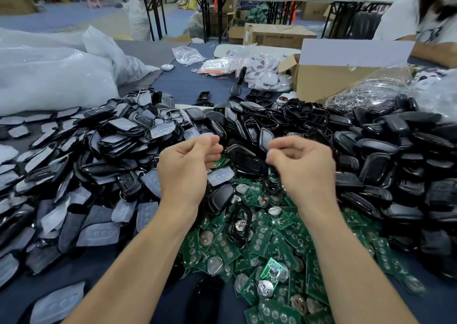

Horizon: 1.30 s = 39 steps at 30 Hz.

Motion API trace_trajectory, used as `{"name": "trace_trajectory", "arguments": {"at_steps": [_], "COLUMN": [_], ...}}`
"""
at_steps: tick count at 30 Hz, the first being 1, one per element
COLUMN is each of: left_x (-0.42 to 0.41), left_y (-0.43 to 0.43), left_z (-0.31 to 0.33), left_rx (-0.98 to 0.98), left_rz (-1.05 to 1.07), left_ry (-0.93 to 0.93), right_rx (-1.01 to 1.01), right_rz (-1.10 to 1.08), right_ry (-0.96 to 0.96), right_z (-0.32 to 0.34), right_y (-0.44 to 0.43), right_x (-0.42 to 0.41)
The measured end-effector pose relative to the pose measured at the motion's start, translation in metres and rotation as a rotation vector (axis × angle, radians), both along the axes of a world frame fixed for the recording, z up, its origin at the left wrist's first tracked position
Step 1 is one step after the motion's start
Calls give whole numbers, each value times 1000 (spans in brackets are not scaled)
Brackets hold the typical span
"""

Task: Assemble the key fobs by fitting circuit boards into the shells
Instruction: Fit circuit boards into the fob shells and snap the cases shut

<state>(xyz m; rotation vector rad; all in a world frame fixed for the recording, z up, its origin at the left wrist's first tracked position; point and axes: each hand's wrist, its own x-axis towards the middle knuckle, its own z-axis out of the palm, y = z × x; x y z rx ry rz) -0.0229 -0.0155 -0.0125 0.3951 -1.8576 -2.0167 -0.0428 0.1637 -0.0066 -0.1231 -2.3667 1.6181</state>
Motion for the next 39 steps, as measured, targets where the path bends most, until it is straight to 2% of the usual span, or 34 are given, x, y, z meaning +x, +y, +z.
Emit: {"name": "trace_trajectory", "arguments": {"at_steps": [1,4,5,7,9,11,16,19,21,23,26,29,32,35,37,39], "left_x": [-1,-2,-2,-1,2,4,1,-1,0,1,3,3,-1,-4,-3,-1], "left_y": [-1,-4,-5,-6,-4,-1,2,1,2,1,-5,-11,-13,-15,-15,-11], "left_z": [-1,-1,-1,-1,-2,-3,-10,-14,-14,-10,-4,-3,-4,-6,-7,-6], "left_rx": [-31,-135,-196,-442,-723,-924,-1166,-1193,-1098,-1029,-1117,-1189,-1241,-1136,-1089,-1082], "left_rz": [38,101,107,104,73,25,-130,-225,-214,-103,48,54,-47,-103,-45,18], "left_ry": [1,18,14,-21,-59,-86,-156,-155,-128,-111,-121,-157,-216,-239,-214,-195], "right_rx": [200,599,704,807,804,772,446,297,273,304,388,411,502,571,580,528], "right_rz": [14,118,142,165,176,171,12,-124,-146,-117,-50,139,268,154,71,90], "right_ry": [-9,-123,-148,-155,-129,-110,33,147,145,94,99,109,-6,10,28,26], "right_z": [-3,-8,-10,-12,-12,-13,-5,1,1,-1,-2,-3,-6,-7,-4,-2], "right_y": [-3,-14,-18,-22,-19,-15,-15,-17,-15,-13,-14,-19,-25,-23,-20,-18], "right_x": [1,5,6,6,4,2,7,11,10,9,8,10,14,14,13,13]}}
